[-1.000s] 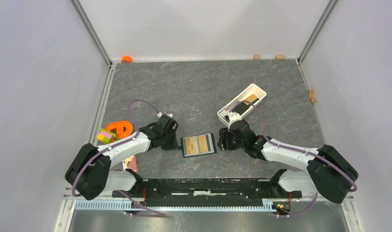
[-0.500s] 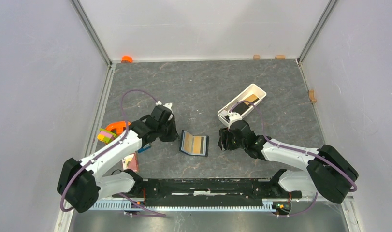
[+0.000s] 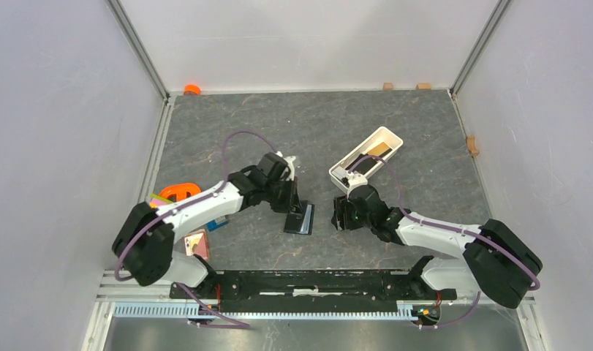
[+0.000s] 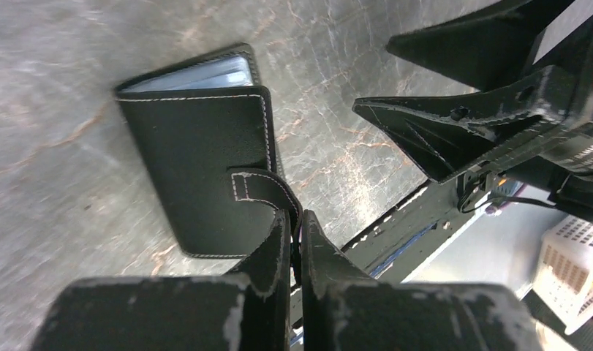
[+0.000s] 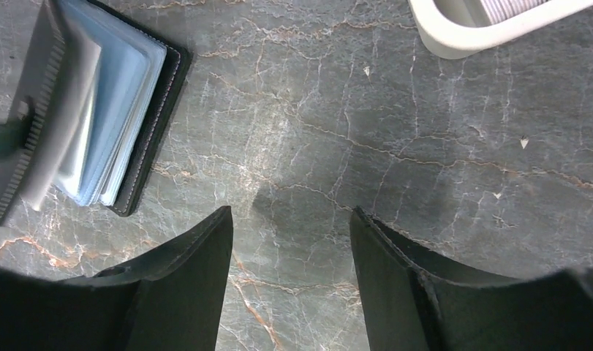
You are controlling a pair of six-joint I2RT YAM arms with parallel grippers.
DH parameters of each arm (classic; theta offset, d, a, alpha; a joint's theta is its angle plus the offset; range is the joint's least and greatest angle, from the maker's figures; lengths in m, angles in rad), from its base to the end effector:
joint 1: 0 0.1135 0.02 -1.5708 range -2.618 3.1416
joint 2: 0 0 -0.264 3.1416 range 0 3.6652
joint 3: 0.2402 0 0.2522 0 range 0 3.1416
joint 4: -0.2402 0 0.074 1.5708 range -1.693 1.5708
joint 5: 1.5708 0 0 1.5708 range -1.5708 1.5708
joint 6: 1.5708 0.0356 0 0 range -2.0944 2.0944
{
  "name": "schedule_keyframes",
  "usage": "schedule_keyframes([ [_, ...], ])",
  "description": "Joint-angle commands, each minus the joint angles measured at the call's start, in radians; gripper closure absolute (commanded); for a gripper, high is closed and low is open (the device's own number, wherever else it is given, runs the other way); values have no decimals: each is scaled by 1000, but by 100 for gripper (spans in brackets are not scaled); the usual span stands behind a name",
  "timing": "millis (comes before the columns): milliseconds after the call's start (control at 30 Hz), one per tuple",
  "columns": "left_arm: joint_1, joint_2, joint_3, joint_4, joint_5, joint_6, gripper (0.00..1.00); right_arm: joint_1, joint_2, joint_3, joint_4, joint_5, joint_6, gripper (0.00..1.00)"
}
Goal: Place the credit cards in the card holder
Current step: Close the card holder at the center of the board.
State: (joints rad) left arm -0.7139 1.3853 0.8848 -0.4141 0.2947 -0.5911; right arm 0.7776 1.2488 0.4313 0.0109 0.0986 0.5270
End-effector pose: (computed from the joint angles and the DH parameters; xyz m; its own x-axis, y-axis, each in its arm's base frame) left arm 0.2056 -0.1918 0.2224 -0.9210 0.0924 -0.3783 0.2978 0.7933 -0.5311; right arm 0.1617 0.1543 0.1473 -0.7714 -0.0571 -0.6338 -0.3027 0.9090 0.2866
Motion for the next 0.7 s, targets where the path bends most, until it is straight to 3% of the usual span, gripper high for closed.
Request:
schedule_keyframes([
  [0, -70, 91, 16, 146, 59, -49, 98, -1, -25, -11, 28, 34, 13, 35],
  [100, -96, 154, 1, 230, 76, -80, 92, -1, -46, -20, 24, 52, 20, 34],
  [233, -104, 193, -18, 300, 117, -89, 60, -1, -100, -34, 16, 84, 28, 33],
  [300, -104, 138, -37, 333, 102, -90, 43, -1, -134, -41, 10, 102, 28, 32],
  [400, -104, 49, -21, 295, 71, -61, 25, -1, -184, -53, 3, 116, 34, 31],
  [533, -100, -45, 27, 146, 22, -8, 11, -1, -243, -65, 34, 72, 39, 25],
  [667, -69, -125, 11, 54, -46, 8, 7, -1, -282, -98, 133, -36, 55, 20],
])
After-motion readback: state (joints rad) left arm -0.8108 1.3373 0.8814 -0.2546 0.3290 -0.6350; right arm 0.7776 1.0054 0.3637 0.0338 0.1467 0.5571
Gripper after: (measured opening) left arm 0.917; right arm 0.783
